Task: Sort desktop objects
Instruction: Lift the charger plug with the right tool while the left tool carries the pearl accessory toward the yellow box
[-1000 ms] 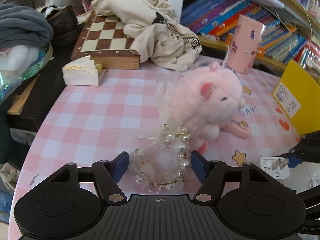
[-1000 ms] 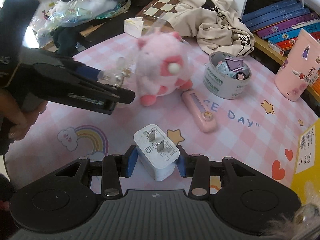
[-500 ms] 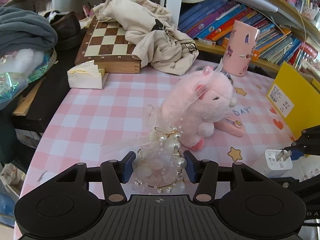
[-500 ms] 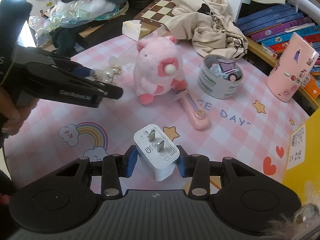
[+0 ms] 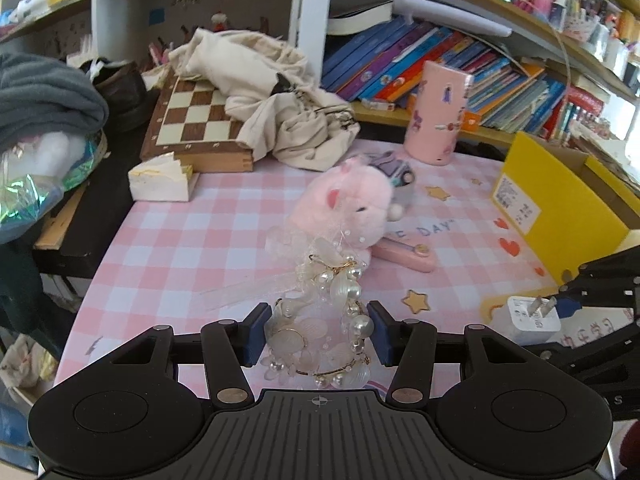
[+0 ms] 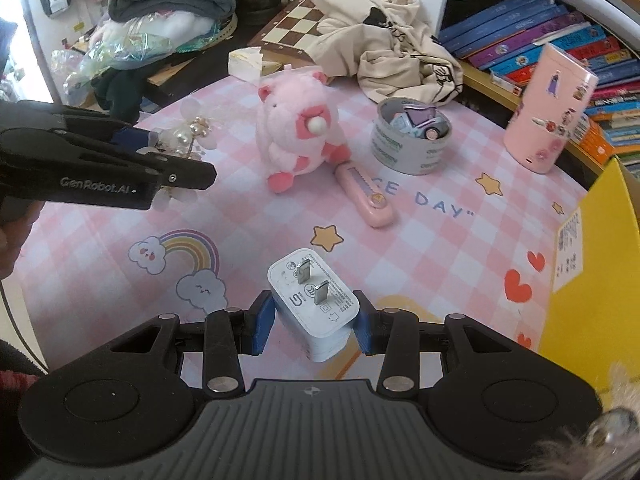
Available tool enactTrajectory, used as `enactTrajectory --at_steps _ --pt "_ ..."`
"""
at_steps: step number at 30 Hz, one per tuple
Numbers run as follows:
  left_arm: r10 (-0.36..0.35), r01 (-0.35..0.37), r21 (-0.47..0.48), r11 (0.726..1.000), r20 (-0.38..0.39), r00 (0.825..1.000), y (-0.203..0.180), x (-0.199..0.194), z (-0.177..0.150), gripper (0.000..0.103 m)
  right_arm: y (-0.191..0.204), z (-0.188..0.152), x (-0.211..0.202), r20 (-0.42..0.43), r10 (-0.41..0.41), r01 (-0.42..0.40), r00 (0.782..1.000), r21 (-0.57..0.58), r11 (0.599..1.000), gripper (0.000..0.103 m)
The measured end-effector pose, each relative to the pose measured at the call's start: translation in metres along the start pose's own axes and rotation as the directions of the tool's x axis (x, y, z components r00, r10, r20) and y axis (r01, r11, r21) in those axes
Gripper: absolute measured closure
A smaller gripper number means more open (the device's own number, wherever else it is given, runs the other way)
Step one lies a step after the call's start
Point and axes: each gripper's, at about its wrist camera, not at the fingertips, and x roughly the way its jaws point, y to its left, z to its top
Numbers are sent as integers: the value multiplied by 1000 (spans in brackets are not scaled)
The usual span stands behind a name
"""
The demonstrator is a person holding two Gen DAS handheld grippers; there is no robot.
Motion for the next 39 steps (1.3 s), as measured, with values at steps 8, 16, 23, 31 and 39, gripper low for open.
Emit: enactTrajectory --at_steps 8,16,23,31,39 --pt "-41 43 63 997 -24 999 -19 -9 -9 53 -1 -12 -10 -2 -9 9 1000 48 999 64" --pt "-80 86 115 990 -55 995 -34 -8 -15 53 1 -21 -17 -1 -15 15 1000 68 998 64" --pt "-106 114 135 984 -68 992 -43 -5 -16 53 -4 -29 -23 -6 -38 38 999 99 994 64" --pt "-149 161 162 974 -82 985 -56 -3 -18 53 -11 -41 -34 -23 -74 77 997 140 987 64" --pt "-210 228 194 954 -107 972 -72 -2 -18 52 -18 -57 -52 -34 -123 128 992 198 972 64"
